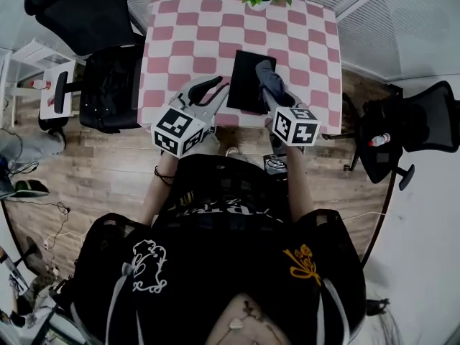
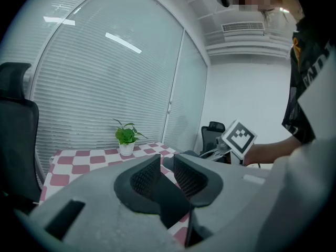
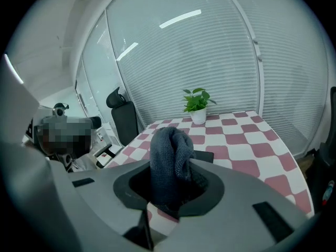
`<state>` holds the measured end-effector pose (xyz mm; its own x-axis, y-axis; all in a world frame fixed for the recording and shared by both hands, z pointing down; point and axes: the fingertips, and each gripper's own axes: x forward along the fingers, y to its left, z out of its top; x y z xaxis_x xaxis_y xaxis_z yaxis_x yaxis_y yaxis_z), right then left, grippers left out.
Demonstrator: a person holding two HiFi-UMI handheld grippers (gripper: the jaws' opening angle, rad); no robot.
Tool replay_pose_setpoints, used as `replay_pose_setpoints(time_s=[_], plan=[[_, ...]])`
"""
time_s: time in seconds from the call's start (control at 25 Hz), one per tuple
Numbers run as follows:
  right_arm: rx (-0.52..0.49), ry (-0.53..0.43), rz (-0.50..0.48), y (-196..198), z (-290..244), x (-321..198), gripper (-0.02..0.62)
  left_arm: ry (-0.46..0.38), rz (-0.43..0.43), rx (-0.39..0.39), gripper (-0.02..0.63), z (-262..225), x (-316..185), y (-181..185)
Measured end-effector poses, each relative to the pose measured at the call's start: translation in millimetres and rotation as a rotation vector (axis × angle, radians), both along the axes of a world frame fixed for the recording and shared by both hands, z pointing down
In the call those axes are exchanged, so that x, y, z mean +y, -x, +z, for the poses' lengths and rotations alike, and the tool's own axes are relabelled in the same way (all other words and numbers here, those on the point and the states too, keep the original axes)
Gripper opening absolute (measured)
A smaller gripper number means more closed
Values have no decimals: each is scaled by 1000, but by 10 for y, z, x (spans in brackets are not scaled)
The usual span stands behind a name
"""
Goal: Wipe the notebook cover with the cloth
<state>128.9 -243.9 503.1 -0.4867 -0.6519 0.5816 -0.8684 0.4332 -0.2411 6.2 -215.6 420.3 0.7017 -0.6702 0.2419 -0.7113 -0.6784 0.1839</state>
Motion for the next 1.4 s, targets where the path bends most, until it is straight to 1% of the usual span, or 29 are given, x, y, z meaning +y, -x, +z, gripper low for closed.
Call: replay_pose_setpoints(time_s=[0.24, 0.4, 0.64, 0.72, 0.8, 1.04, 1.12, 1.28, 1.4], plan=[[54, 95, -61, 312, 386, -392, 91, 27, 64, 10, 74, 137, -216, 0], [140, 133, -71, 428, 649, -649, 91, 49, 91, 15, 74, 219, -310, 16], [289, 158, -82, 520, 979, -970, 91, 66, 82, 24, 74, 272, -414, 165], [341, 175, -98, 537, 1097, -1001, 91, 72, 74, 24, 74, 293, -426, 223], [370, 191, -107, 546, 1191, -974, 91, 73, 65, 26, 74, 296, -427, 273], [354, 216, -113, 589, 1243, -748, 91, 74, 49, 34, 74, 304, -437, 357], [340, 232, -120, 597, 1248, -638, 91, 73, 48, 37, 74, 302, -443, 340], [288, 251, -171, 654, 1390, -371, 91, 75, 54, 39, 74, 310, -401, 271], [282, 263, -179, 656, 1265, -184, 91, 80, 63, 33, 74, 317, -342, 189]])
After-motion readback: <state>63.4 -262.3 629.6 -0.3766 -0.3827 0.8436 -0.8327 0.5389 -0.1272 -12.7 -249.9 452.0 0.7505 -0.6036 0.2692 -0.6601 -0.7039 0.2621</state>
